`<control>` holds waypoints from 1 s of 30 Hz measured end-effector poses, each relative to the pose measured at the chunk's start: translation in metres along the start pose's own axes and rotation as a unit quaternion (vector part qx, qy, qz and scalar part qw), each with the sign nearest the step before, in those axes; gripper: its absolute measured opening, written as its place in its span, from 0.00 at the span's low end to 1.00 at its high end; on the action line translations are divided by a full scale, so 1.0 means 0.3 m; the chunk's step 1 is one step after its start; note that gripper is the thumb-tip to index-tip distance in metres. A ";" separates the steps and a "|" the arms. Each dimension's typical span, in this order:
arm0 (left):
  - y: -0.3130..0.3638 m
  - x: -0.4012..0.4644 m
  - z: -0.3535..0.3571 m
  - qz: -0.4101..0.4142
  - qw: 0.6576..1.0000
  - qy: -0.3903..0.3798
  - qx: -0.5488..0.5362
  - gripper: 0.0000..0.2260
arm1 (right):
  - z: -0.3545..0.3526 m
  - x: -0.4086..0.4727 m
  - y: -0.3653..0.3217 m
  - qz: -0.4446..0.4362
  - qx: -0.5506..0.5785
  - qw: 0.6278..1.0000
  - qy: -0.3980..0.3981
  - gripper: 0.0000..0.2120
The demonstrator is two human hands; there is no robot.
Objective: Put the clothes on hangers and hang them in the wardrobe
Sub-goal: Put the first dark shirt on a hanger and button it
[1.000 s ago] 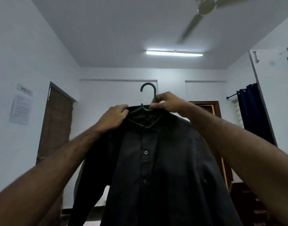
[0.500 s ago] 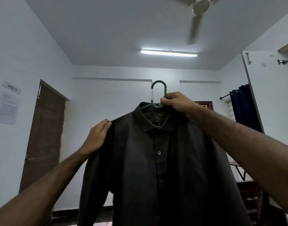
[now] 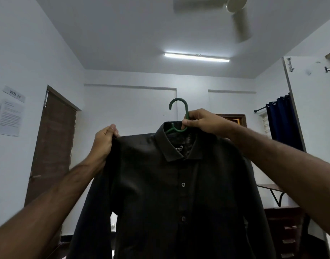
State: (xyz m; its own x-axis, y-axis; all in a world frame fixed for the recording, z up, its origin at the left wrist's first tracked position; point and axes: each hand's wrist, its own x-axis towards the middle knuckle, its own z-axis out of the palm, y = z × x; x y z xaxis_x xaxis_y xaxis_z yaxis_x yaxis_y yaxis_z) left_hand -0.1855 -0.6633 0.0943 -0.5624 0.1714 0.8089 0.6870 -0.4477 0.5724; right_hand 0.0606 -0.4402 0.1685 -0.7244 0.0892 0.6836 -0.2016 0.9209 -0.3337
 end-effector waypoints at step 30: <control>-0.029 -0.069 0.010 0.470 0.570 -0.031 0.673 0.14 | 0.076 0.030 -0.030 0.076 0.148 0.985 0.046 0.11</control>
State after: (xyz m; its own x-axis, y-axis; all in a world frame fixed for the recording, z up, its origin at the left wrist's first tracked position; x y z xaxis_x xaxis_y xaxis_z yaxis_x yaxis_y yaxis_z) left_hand -0.1786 -0.6604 0.0729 0.3334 0.4599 0.8230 0.4261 0.7053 -0.5666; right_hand 0.0410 -0.4565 0.1629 -0.7006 0.2638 0.6630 -0.2893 0.7443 -0.6019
